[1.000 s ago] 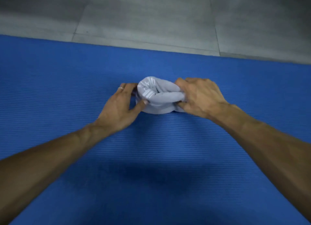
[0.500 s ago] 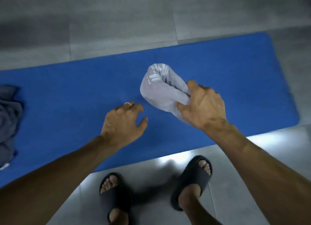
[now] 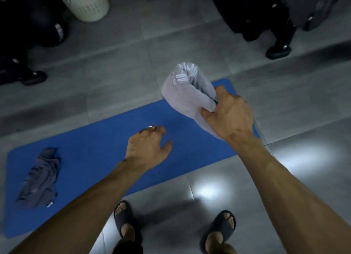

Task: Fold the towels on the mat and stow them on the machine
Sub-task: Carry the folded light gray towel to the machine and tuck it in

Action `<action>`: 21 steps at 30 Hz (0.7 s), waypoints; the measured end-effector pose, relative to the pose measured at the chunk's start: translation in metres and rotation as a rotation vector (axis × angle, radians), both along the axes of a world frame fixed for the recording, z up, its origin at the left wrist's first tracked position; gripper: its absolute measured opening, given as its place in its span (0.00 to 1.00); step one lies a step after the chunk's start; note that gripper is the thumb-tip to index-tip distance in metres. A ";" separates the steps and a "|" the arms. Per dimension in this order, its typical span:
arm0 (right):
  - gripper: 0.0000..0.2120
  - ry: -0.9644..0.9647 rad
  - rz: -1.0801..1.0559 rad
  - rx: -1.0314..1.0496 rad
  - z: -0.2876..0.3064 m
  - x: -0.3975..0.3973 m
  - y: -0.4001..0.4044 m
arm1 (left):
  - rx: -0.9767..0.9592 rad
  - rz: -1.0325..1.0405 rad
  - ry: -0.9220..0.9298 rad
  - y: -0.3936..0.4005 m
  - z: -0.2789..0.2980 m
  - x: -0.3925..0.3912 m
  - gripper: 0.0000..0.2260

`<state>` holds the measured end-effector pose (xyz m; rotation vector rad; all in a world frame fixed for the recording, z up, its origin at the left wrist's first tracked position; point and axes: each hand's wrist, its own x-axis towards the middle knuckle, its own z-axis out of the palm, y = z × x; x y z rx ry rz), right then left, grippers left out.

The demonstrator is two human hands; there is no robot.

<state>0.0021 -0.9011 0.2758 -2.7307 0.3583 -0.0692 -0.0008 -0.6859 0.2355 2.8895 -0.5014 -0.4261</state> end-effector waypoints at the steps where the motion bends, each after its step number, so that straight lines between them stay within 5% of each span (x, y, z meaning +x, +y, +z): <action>1: 0.17 -0.022 0.013 0.003 0.017 -0.001 -0.020 | 0.006 0.004 -0.006 -0.023 0.016 0.000 0.18; 11: 0.13 -0.124 0.012 -0.030 0.144 0.028 -0.214 | -0.046 -0.024 -0.083 -0.235 0.146 0.050 0.18; 21: 0.13 -0.196 0.028 -0.100 0.220 0.186 -0.360 | -0.151 0.006 -0.148 -0.382 0.211 0.202 0.17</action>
